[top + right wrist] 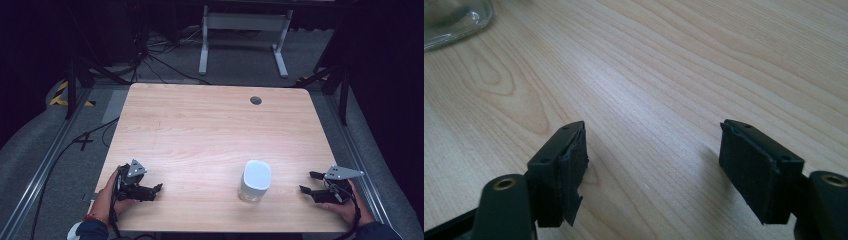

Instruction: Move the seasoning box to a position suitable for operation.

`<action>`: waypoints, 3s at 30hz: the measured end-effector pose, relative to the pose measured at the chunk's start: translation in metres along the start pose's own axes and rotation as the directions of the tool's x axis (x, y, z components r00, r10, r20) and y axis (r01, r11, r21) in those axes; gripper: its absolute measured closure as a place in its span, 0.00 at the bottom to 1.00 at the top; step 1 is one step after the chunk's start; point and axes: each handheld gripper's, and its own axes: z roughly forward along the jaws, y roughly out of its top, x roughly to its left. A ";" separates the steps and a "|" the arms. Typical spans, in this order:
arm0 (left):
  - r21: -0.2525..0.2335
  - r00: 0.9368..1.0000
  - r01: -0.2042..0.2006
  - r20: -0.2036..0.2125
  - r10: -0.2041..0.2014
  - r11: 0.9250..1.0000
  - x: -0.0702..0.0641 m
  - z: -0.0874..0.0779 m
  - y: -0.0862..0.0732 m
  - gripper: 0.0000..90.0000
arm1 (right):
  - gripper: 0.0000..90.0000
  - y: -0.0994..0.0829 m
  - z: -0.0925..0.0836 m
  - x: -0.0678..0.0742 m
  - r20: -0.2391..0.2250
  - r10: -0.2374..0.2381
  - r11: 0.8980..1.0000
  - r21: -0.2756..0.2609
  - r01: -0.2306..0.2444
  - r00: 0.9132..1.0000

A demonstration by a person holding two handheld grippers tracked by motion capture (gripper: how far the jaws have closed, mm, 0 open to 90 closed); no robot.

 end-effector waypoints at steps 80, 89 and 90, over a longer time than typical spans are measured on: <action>-0.348 0.809 -0.341 0.365 0.461 0.873 -0.170 0.016 0.140 0.99 | 1.00 0.155 0.033 0.072 -0.227 -0.232 0.958 -0.221 0.182 0.946; -0.390 0.816 -0.326 0.344 0.465 0.861 -0.178 0.022 0.155 0.99 | 1.00 0.154 0.033 0.072 -0.229 -0.232 0.959 -0.217 0.182 0.945; -0.396 0.817 -0.323 0.343 0.464 0.860 -0.177 0.021 0.157 0.99 | 1.00 0.154 0.033 0.071 -0.224 -0.230 0.960 -0.213 0.183 0.947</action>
